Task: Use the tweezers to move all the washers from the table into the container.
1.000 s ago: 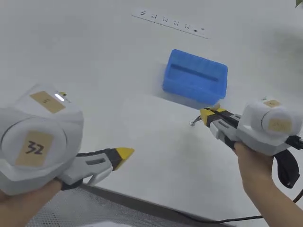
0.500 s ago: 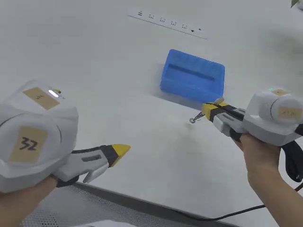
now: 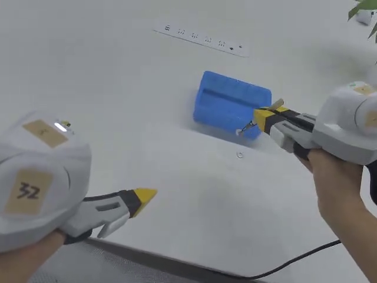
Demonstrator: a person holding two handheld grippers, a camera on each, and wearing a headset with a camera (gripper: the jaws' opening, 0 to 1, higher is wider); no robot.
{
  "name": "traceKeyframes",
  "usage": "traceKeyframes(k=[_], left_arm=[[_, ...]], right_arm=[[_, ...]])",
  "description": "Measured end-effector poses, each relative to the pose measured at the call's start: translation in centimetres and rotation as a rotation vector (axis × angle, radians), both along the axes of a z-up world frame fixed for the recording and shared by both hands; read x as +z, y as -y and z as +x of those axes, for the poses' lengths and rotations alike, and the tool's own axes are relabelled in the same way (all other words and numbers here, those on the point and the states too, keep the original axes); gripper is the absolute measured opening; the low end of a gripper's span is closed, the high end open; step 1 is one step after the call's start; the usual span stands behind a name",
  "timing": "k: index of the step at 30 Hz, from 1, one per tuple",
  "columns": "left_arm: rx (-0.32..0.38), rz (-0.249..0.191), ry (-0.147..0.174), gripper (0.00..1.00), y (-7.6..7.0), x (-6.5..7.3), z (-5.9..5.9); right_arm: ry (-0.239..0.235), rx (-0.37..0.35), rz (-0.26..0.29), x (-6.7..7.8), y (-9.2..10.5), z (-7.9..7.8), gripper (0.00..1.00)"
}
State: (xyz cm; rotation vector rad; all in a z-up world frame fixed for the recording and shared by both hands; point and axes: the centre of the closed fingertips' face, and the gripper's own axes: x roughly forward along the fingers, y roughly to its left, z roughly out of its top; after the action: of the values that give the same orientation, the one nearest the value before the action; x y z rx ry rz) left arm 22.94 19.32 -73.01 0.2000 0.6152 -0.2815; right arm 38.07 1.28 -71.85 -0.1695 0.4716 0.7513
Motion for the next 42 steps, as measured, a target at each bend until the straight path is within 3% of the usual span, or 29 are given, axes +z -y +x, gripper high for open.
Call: traceKeyframes(k=[8,14,19,24,28,33,42], left_arm=[[0.000,0.000,0.003,0.95,-0.1,0.1,0.1],[0.002,0.000,0.006,0.95,-0.2,0.1,0.3],[-0.006,0.008,0.002,0.95,-0.3,0.0,0.5],[-0.009,0.009,0.008,0.95,-0.3,0.3,0.8],[-0.005,0.006,0.013,0.95,-0.3,0.4,1.0],[-0.001,0.006,0.003,0.94,-0.4,0.1,0.7],[-0.004,0.006,-0.003,0.95,-0.3,0.0,0.6]], right_arm=[[0.013,-0.002,0.006,0.5,-0.1,0.8,0.00],[0.031,-0.013,0.011,1.3,-0.5,3.0,0.00],[0.034,-0.026,0.006,0.9,-0.9,5.1,0.00],[0.009,-0.037,-0.013,-0.6,-1.1,6.4,0.00],[-0.008,-0.042,-0.054,-2.6,-0.8,7.7,0.00],[-0.044,-0.050,-0.085,-4.4,-0.3,8.3,0.01],[-0.065,-0.054,-0.115,-6.9,0.1,9.3,0.01]])
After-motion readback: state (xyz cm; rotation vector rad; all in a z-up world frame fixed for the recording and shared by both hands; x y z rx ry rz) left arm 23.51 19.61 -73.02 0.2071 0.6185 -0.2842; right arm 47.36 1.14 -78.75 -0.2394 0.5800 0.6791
